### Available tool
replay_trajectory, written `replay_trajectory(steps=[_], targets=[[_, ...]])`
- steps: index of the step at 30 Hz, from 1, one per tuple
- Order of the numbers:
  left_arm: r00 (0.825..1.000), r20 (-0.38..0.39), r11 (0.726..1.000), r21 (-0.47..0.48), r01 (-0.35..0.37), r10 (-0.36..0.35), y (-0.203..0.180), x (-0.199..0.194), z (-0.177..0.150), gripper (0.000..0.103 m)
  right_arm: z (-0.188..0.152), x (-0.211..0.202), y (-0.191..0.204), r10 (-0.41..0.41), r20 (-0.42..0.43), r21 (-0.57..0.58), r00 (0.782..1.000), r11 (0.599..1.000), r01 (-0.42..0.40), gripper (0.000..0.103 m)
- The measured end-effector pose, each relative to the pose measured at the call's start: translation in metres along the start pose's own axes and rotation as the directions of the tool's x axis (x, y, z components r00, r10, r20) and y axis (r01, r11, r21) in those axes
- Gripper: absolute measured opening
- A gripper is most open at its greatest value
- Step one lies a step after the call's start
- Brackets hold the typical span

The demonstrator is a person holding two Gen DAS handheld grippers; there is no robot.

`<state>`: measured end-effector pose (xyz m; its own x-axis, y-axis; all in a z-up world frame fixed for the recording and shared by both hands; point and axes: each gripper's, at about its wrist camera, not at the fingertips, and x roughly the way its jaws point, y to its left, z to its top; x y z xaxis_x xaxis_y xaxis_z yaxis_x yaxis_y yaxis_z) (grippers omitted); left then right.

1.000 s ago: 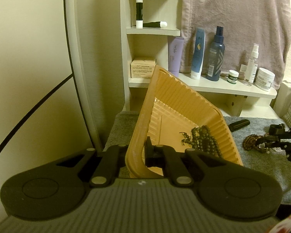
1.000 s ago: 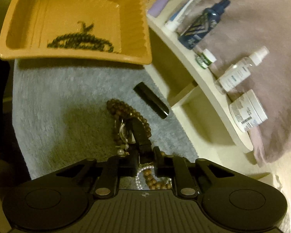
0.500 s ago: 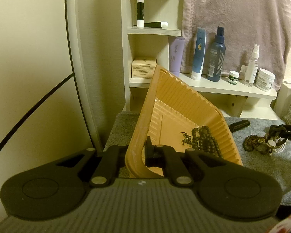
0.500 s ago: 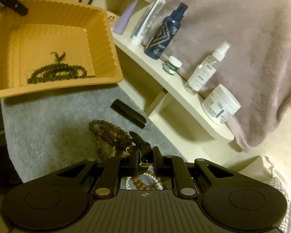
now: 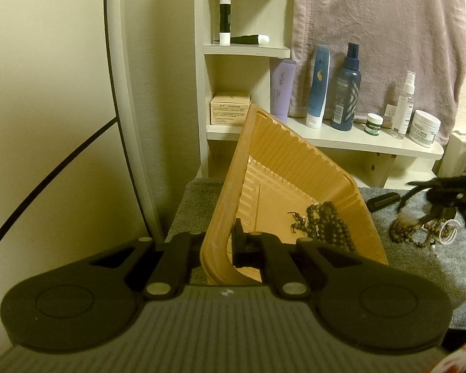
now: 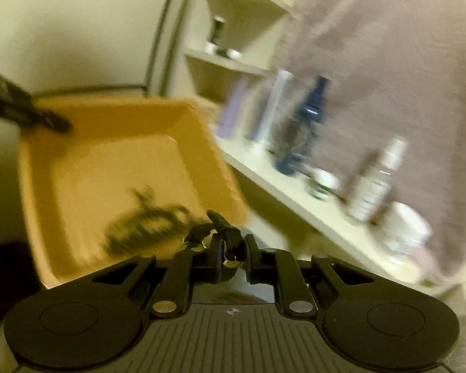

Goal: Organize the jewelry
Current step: 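Carry the bracelet with the right gripper and release it into the tray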

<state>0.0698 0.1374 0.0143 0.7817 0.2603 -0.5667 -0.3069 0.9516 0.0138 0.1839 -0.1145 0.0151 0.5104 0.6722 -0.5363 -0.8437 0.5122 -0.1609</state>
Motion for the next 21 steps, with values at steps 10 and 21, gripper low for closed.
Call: replay_trajectory(steps=[10,21], targets=[[1.0,0.0,1.0,0.0,0.003,-0.003,0.001,0.0,0.001,0.006,0.005,0.04,0.044,0.194,-0.014,0.101,0.981,0.976,-0.192,0.014],[1.0,0.002,1.0,0.0,0.007,-0.007,0.0,0.001,0.002,0.006,-0.021,0.029,0.04,0.181,0.003,0.215,0.984,0.96,-0.177,0.046]])
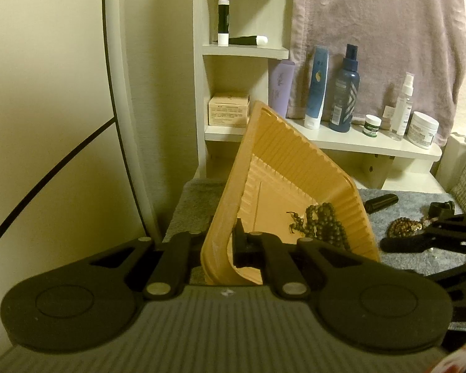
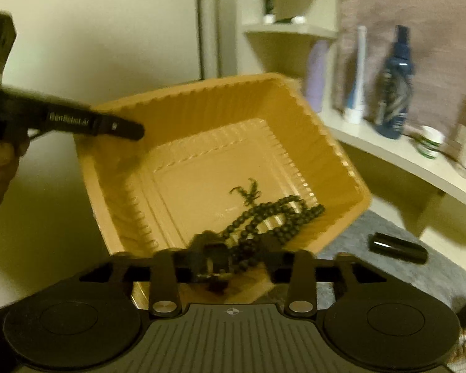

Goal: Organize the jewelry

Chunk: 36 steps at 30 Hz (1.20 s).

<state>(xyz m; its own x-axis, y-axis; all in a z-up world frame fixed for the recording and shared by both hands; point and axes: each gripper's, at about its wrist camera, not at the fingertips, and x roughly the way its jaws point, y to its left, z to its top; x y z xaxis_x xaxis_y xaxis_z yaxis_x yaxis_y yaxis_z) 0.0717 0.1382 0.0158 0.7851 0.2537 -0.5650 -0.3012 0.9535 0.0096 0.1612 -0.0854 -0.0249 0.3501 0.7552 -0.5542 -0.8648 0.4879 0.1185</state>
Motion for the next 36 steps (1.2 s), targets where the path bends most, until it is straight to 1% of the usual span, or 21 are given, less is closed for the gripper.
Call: replay_trajectory(steps=[3,5,7,9,11,15,17,19,20,24,26,29,32,36], targets=[[1.0,0.0,1.0,0.0,0.0,0.0,0.0,0.0,0.0,0.006,-0.005,-0.014,-0.005,-0.054,0.043,0.041,0.998,0.998,0.052,0.046],[1.0,0.0,1.0,0.001,0.001,-0.001,0.0,0.0,0.0,0.006,-0.013,-0.026,-0.013,-0.119,0.062,0.087,0.991,0.99,0.113,0.046],[1.0,0.0,1.0,0.003,0.0,0.0,0.0,0.0,-0.001,0.006,-0.021,-0.034,-0.021,-0.189,0.065,0.132,0.98,0.975,0.179,0.046],[1.0,0.001,1.0,0.005,-0.001,0.001,-0.001,-0.001,-0.001,0.006,-0.033,-0.044,-0.033,-0.258,0.056,0.188,0.965,0.952,0.244,0.046],[1.0,0.001,1.0,0.008,-0.001,0.001,-0.002,-0.001,-0.001,0.006,-0.046,-0.05,-0.047,-0.315,0.022,0.251,0.949,0.92,0.3,0.046],[1.0,0.001,1.0,0.008,-0.003,0.003,-0.002,-0.001,-0.001,0.006,-0.069,-0.059,-0.073,-0.394,-0.042,0.37,0.918,0.848,0.381,0.046],[1.0,0.0,1.0,0.008,-0.004,0.004,-0.003,-0.001,-0.001,0.006,-0.076,-0.061,-0.081,-0.411,-0.052,0.383,0.91,0.834,0.398,0.046],[1.0,0.0,1.0,0.009,-0.004,0.004,-0.003,-0.001,-0.001,0.006,-0.078,-0.059,-0.086,-0.42,-0.059,0.37,0.905,0.833,0.411,0.044],[1.0,0.0,1.0,0.01,-0.005,0.005,-0.003,-0.002,-0.001,0.006,-0.079,-0.058,-0.086,-0.421,-0.06,0.361,0.905,0.836,0.413,0.039],[1.0,0.0,1.0,0.009,-0.006,0.006,-0.004,-0.002,-0.001,0.006,-0.078,-0.049,-0.083,-0.432,-0.066,0.299,0.9,0.852,0.43,0.031],[1.0,0.0,1.0,0.011,-0.005,0.005,-0.004,-0.002,-0.001,0.006,-0.08,-0.043,-0.082,-0.435,-0.077,0.278,0.897,0.855,0.438,0.022],[1.0,0.0,1.0,0.014,-0.005,0.005,-0.004,-0.001,-0.001,0.006,-0.083,-0.039,-0.081,-0.438,-0.09,0.268,0.895,0.855,0.445,0.018],[1.0,0.002,1.0,0.013,-0.007,0.007,-0.004,-0.001,-0.001,0.006,-0.086,-0.037,-0.082,-0.449,-0.1,0.279,0.888,0.844,0.458,0.016],[1.0,0.005,1.0,0.011,-0.008,0.008,-0.003,-0.001,-0.001,0.006,-0.088,-0.038,-0.083,-0.451,-0.096,0.288,0.887,0.841,0.459,0.013]])
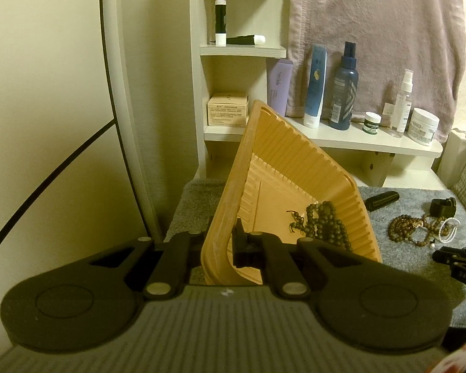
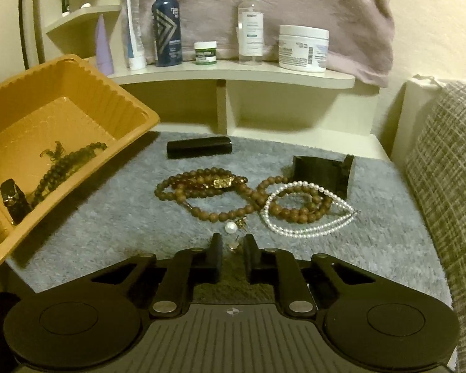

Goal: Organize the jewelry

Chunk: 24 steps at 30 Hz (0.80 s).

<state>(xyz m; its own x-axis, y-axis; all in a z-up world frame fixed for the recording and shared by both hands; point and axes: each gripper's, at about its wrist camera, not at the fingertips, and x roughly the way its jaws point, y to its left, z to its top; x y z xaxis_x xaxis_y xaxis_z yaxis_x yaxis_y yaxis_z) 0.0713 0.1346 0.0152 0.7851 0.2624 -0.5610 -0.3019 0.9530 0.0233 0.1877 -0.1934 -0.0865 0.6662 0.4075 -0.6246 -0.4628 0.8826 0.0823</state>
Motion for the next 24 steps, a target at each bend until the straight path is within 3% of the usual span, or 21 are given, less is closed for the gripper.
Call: replay_trajectory(steps=[2,9,14,17,21,24], targets=[[1.0,0.0,1.0,0.0,0.0,0.0,0.0,0.0,0.0,0.006,0.0,0.001,-0.001,0.006,0.002,0.003,1.0,1.0,-0.006,0.007],[1.0,-0.002,1.0,-0.003,0.001,-0.001,0.002,0.0,-0.001,0.006,0.0,-0.006,0.002,0.0,0.043,-0.003,0.999,1.0,0.0,0.007],[1.0,0.0,1.0,0.002,0.0,0.0,0.001,0.0,0.0,0.006,0.012,-0.022,0.02,0.107,0.089,-0.015,0.99,0.994,-0.106,0.007],[1.0,-0.001,1.0,0.001,-0.001,0.001,0.001,0.0,0.0,0.006,0.022,-0.031,0.046,0.224,0.114,-0.06,0.968,0.974,-0.219,0.007],[1.0,0.0,1.0,-0.001,-0.002,0.002,0.001,0.0,-0.001,0.006,0.031,-0.038,0.083,0.386,0.106,-0.149,0.916,0.917,-0.369,0.007],[1.0,0.0,1.0,-0.003,-0.002,0.002,0.002,0.0,-0.001,0.007,0.034,-0.037,0.105,0.448,0.081,-0.193,0.891,0.884,-0.427,0.007]])
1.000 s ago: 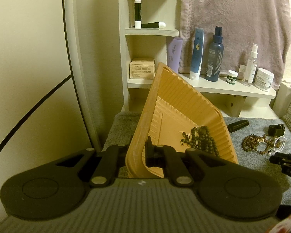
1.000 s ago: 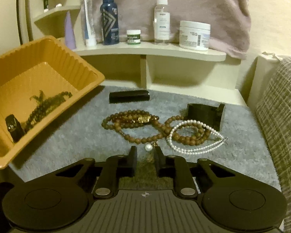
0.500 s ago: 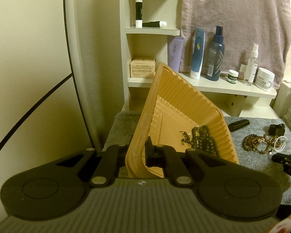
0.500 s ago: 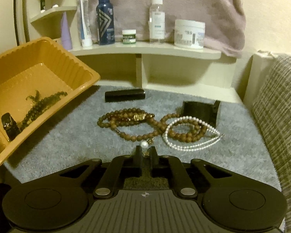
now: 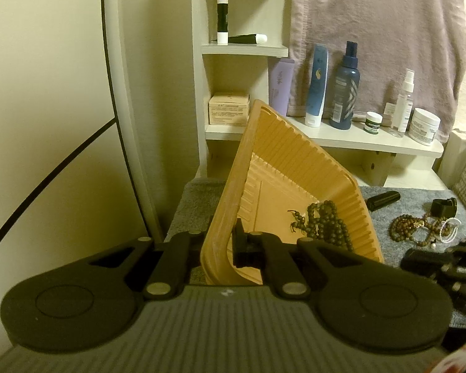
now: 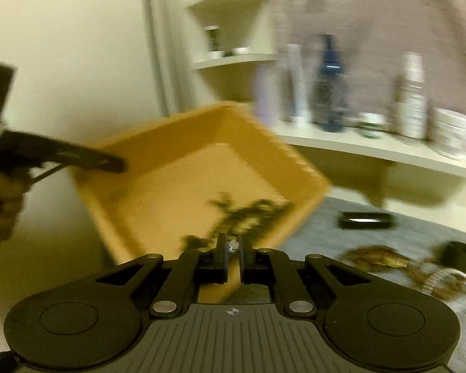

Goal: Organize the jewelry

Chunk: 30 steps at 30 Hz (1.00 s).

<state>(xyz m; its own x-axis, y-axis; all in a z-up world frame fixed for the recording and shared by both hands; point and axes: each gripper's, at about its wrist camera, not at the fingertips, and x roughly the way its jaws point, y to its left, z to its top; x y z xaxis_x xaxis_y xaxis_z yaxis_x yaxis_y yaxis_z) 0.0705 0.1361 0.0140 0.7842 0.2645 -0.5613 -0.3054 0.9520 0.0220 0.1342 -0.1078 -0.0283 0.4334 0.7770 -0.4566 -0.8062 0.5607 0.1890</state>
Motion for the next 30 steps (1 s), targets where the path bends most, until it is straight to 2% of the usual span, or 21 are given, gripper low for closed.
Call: replay_trajectory(steps=[6,11,15,18,21,24,26,30], targets=[[1.0,-0.002,1.0,0.002,0.003,-0.003,0.001,0.0,0.0,0.006,0.003,0.012,0.016,0.071,-0.022,-0.057,0.997,0.996,-0.073,0.007],[1.0,0.0,1.0,0.0,0.005,-0.005,0.002,0.001,0.0,0.006,0.003,0.023,0.023,0.104,-0.086,-0.095,0.991,0.989,-0.112,0.007],[1.0,0.002,1.0,0.002,0.005,-0.005,0.001,0.001,0.0,0.006,-0.001,0.012,0.017,0.104,-0.048,-0.057,0.993,0.993,-0.107,0.008],[1.0,0.003,1.0,0.001,0.004,-0.004,0.001,0.001,0.0,0.006,-0.003,-0.002,0.006,0.035,-0.002,-0.016,0.999,0.999,-0.035,0.008],[1.0,0.003,1.0,0.003,0.003,-0.003,0.0,0.001,0.0,0.006,-0.011,-0.016,-0.014,-0.097,0.014,0.04,0.995,0.995,0.096,0.008],[1.0,0.01,1.0,0.009,0.009,-0.009,0.0,0.001,0.0,0.006,-0.026,-0.027,-0.039,-0.252,-0.007,0.097,0.968,0.963,0.251,0.008],[1.0,0.01,1.0,0.007,0.007,-0.007,0.0,0.001,0.0,0.006,-0.037,-0.032,-0.058,-0.324,-0.032,0.158,0.945,0.932,0.325,0.008],[1.0,0.011,1.0,0.022,0.008,-0.008,-0.002,0.0,0.0,0.006,-0.052,-0.04,-0.085,-0.422,-0.068,0.237,0.904,0.873,0.426,0.008]])
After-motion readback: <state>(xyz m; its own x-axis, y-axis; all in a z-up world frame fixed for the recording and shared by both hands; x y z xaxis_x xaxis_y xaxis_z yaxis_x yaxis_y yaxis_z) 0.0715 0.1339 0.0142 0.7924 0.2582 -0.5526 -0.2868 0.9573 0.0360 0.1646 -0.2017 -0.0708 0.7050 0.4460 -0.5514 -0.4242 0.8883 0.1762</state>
